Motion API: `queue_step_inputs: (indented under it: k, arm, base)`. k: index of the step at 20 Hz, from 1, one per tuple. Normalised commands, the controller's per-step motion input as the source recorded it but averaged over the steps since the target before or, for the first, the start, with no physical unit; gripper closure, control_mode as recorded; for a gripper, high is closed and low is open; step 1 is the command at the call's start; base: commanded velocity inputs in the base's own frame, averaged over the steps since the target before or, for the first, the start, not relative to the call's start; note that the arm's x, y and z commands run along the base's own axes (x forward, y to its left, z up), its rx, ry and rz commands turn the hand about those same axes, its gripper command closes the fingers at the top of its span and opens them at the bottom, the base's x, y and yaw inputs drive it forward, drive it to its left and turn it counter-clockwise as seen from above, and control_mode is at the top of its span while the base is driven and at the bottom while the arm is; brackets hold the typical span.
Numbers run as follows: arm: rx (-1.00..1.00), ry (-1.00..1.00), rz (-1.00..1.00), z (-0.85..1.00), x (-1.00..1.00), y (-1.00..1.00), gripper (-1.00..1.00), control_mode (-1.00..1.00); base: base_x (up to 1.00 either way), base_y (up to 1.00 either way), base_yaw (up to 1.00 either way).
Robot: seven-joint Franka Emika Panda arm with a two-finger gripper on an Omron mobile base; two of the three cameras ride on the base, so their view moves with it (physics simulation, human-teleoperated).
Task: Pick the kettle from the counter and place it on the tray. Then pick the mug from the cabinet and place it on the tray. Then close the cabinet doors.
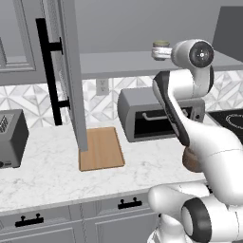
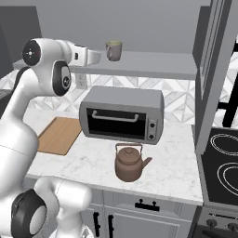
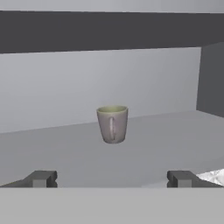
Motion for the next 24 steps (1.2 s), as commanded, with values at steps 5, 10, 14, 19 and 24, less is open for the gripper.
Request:
queue_step_inputs:
  k: [5, 10, 14, 19, 24]
  arm:
    - [0.0, 0.01, 0.0, 0.0, 0.69, 0.0, -1.0, -1.0]
    - [0.0, 0.02, 0.0, -0.04, 0.54, -0.09, -1.0, -1.0]
    - [0.0, 0.02, 0.0, -0.11, 0.45, -0.06, -1.0, -1.0]
    - [0.0, 0.02, 0.0, -0.17, 0.42, -0.21, -1.0, -1.0]
    - [0.0, 0.01, 0.0, -0.21, 0.39, -0.27, -1.0, -1.0]
  base:
    - [0.0, 0.0, 0.0]
    - [0.0, 0.0, 0.0]
    - [0.0, 0.0, 0.0]
    - [0.0, 0.0, 0.0]
    - [0.0, 0.0, 0.0]
